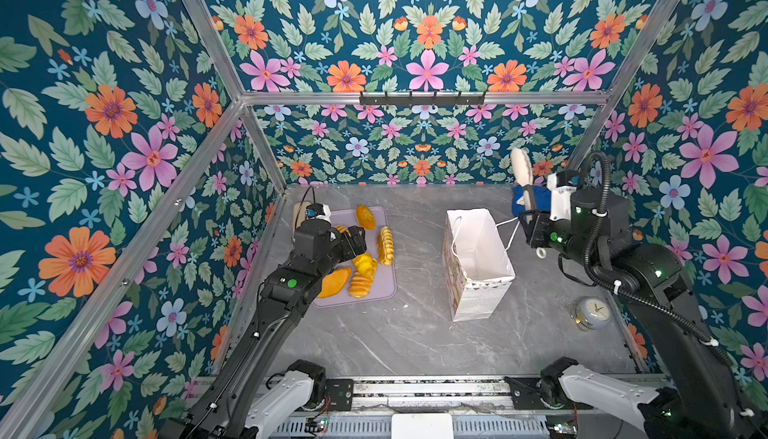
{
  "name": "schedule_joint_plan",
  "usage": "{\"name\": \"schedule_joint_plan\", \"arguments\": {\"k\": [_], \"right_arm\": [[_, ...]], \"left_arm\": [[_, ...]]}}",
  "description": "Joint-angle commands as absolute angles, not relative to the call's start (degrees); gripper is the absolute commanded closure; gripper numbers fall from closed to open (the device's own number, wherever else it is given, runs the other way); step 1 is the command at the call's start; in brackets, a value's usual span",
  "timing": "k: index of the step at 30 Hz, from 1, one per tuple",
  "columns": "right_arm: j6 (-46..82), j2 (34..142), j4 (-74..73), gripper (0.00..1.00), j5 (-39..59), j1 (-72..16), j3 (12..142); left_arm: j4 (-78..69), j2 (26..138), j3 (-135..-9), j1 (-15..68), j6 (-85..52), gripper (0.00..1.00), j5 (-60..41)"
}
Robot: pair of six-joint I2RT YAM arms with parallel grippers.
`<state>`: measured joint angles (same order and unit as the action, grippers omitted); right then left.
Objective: Place the fake bread into the paper bag
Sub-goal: 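Carry the tongs with the right gripper over the tray toward the ridged bread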
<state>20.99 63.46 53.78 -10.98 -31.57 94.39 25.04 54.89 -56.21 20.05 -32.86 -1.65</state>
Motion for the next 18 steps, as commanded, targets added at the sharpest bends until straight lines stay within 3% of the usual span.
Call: {"name": "schedule_joint_plan", "arguments": {"k": [1, 4, 8, 18], "right_arm": [[16.2, 67.9, 56.4, 0.78, -19.8, -42.3, 100.4], [13.5, 75.7, 59.9, 0.78, -23.4, -52.5, 108.0], [13.3, 86.0, 64.5, 0.79, -21.4, -59.6, 118.1], [18.1, 106.5, 72.7, 0.79, -9.5, -61.0, 132.2]], "left_arm": [[27.2, 54.7, -56.4, 18.2, -32.7, 0.09, -1.3], [28.3, 54.1, -55.9, 15.2, -32.7, 0.09, -2.1], [29.2, 52.9, -54.1, 10.1, -33.3, 0.11, -4.5], [26.8, 48.2, -45.4, -0.2, -36.8, 0.14, -13.0]]}}
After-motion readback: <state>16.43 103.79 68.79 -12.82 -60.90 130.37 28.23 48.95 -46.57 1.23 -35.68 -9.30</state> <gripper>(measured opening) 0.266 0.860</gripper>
